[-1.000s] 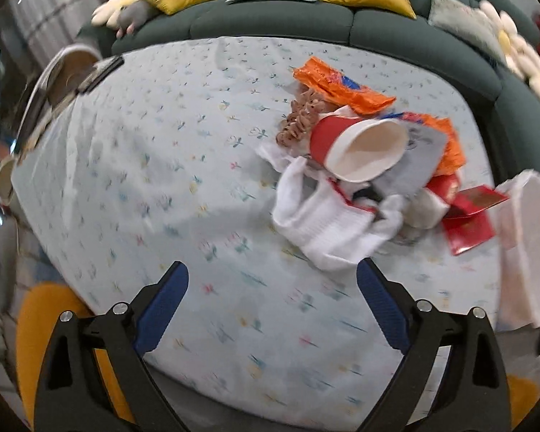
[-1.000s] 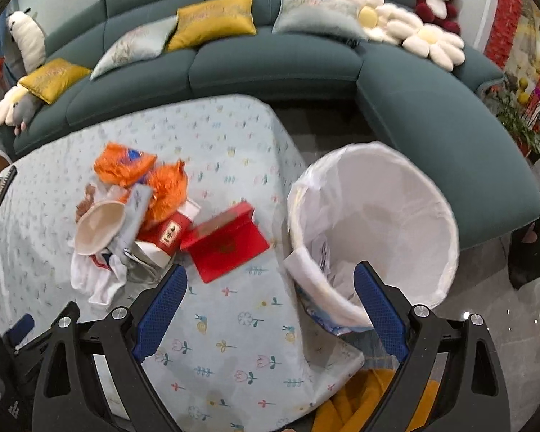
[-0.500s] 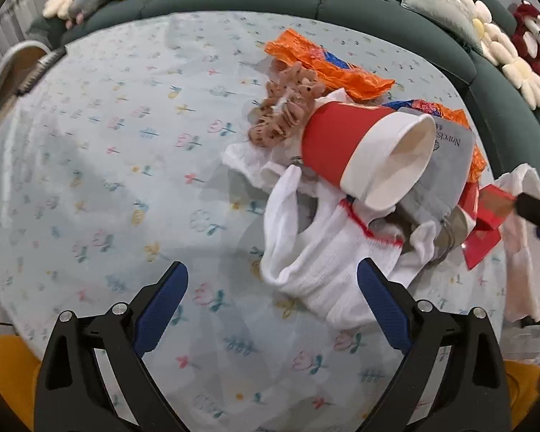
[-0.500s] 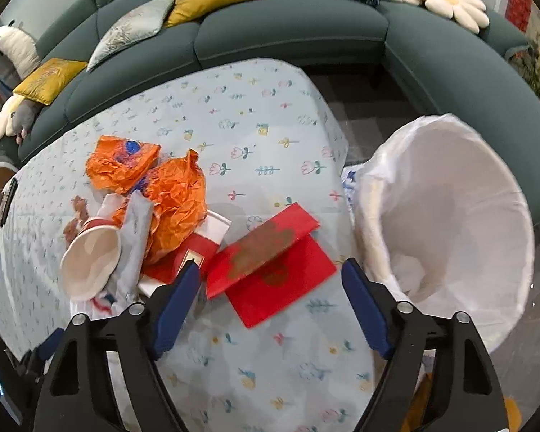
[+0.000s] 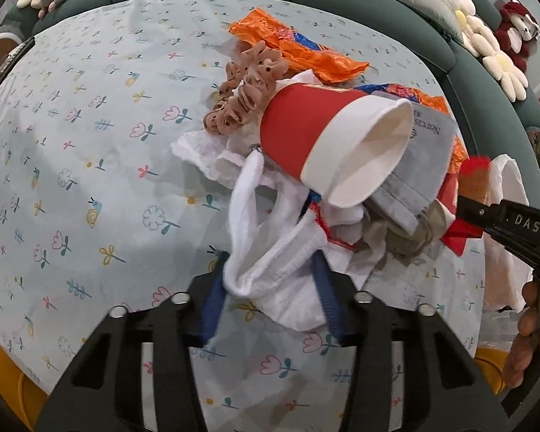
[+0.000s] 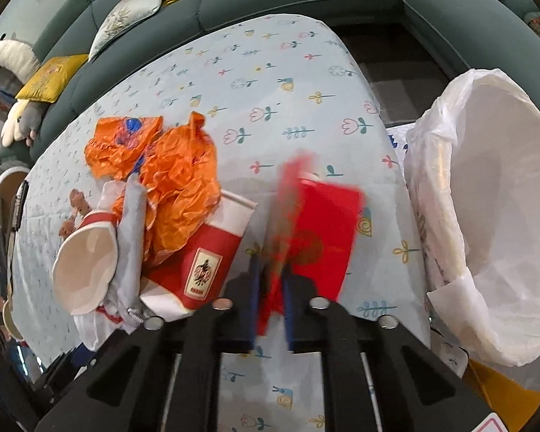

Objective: Collect trash
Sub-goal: 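Carry glove and envelope over the wastebasket and open both tools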

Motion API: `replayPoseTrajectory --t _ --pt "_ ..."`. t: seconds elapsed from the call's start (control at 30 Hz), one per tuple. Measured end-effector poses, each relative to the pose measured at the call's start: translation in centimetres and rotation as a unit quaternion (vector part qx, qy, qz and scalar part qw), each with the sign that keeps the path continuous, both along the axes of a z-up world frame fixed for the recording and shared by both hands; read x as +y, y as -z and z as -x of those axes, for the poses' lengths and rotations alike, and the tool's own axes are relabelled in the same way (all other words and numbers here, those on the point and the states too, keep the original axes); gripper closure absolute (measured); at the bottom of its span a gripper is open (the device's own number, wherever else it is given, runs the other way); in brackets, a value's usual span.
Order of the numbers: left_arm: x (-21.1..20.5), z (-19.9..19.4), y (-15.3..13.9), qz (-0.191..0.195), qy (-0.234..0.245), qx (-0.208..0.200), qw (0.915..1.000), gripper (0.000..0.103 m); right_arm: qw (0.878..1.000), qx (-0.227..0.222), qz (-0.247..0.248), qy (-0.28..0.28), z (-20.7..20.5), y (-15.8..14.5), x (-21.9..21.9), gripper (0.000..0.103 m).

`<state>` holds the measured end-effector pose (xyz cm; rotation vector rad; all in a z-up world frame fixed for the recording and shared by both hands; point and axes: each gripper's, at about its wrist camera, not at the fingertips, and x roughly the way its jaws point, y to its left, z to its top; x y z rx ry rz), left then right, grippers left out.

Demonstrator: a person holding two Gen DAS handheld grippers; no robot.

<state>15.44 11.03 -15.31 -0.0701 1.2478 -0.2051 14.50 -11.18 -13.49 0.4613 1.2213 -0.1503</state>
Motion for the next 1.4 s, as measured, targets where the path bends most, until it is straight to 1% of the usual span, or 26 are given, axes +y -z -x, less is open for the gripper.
replayPoseTrajectory --t 0.07,0.23,0.43,0.67,0.83,1.0,1.13,1.4 --pt "0.2 0.2 -0.4 0.003 -0.001 0.0 1.0 0.074 1.0 -0.004 0.002 -0.002 0.4 -0.5 0.1 0.099" --pt "0.4 1.4 -1.8 0.001 -0.004 -0.012 0.9999 0.089 1.0 -0.021 0.009 -0.007 1.6 -2.3 -0.2 0.099" --pt "0.1 2.8 -4.2 0.008 -0.005 -0.029 0.9995 0.09 0.999 -0.048 0.019 -0.014 3.7 -5.4 -0.6 0.099" --pt "-1.5 4.8 -8.6 0.021 0.005 -0.066 0.9976 0.09 0.996 -0.078 0.041 -0.021 6.6 -8.7 -1.3 0.099" --pt "-3.7 6.2 -11.8 0.037 0.025 -0.091 0.9948 0.09 0.994 -0.095 0.052 -0.019 8.8 -10.5 -2.5 0.099" --pt "-7.3 7.1 -14.1 0.052 0.059 -0.106 0.9913 0.09 0.993 -0.1 0.058 -0.005 10.7 -11.1 -4.3 0.099" --pt "-10.8 7.6 -15.2 0.059 0.09 -0.114 0.9877 0.09 0.993 -0.098 0.062 0.008 11.9 -11.1 -6.0 0.099" --pt "-18.0 7.8 -15.1 0.072 0.144 -0.107 0.9811 0.09 0.992 -0.099 0.07 0.045 14.0 -10.8 -11.0 0.099"
